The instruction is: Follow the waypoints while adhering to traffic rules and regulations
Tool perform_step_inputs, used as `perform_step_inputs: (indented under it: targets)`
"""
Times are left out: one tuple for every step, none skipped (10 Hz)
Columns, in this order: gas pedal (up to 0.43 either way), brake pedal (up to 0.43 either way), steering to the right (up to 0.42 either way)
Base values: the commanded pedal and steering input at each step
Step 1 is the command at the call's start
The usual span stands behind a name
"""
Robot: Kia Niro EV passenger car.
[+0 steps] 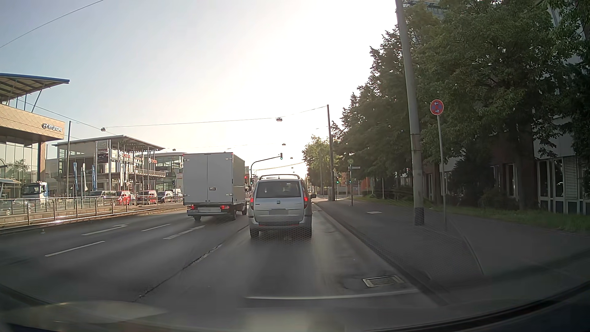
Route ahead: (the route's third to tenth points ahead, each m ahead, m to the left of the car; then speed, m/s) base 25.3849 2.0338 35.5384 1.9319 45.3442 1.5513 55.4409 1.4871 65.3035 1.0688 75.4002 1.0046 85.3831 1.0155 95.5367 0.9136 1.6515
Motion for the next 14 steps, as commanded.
perform_step_inputs:
  targets:
    - [0.000,0.000,-0.011]
    - [0.000,0.000,-0.011]
    - [0.000,0.000,-0.011]
    - [0.000,0.000,-0.011]
    - [0.000,0.000,-0.011]
    - [0.000,0.000,-0.011]
    - [0.000,0.000,-0.011]
    - [0.000,0.000,-0.011]
    - [0.000,0.000,-0.011]
    - [0.000,0.000,-0.011]
    - [0.000,0.000,-0.011]
    - [0.000,0.000,-0.011]
    - [0.000,0.000,-0.011]
    - [0.000,0.000,-0.011]
